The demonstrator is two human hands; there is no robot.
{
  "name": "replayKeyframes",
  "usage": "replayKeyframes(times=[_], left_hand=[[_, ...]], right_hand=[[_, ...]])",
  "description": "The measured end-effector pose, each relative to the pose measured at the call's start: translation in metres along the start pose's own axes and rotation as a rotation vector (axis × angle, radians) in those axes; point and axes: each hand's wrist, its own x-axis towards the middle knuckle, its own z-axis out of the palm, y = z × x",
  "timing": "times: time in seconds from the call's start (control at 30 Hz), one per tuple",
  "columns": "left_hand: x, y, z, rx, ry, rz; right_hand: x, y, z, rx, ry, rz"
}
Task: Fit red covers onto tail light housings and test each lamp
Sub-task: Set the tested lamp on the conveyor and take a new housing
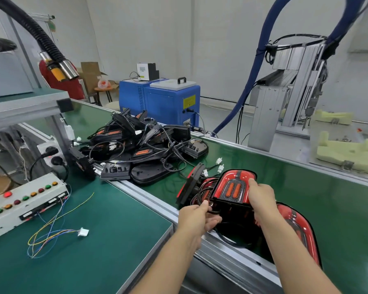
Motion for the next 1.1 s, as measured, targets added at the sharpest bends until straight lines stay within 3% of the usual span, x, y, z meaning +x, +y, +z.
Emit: replayKeyframes(times=[0.13, 0.4, 0.67, 0.83, 1.0, 1.1], left_hand=[[0.003, -0.005, -0.001, -0.069, 0.033, -0.035], [0.008, -0.011, -0.01, 0.059, 0.205, 0.16], [0.007, -0.012, -0.016, 0.128, 0.068, 0.205], [0.002, -0.015, -0.026, 0.167, 0.084, 0.237], [-0.018, -0.026, -0.053, 0.22, 0.132, 0.261], [-0.034, -0.03, -0.081, 0.216, 0.152, 0.283]], right_hand=[[-0.003, 0.008, -0.006, -0.438, 0.015, -0.199], [-0.018, 0.027, -0.008, -0.86, 0.169, -0.357], [-0.026, 0.031, -0.006, -0.802, 0.139, -0.333], [-0.04, 0.034, -0.01, -0.735, 0.178, -0.358], [-0.072, 0.033, 0.004, -0.37, 0.359, -0.689], [-0.108, 0.03, 0.034, -0.178, 0.242, -0.907]])
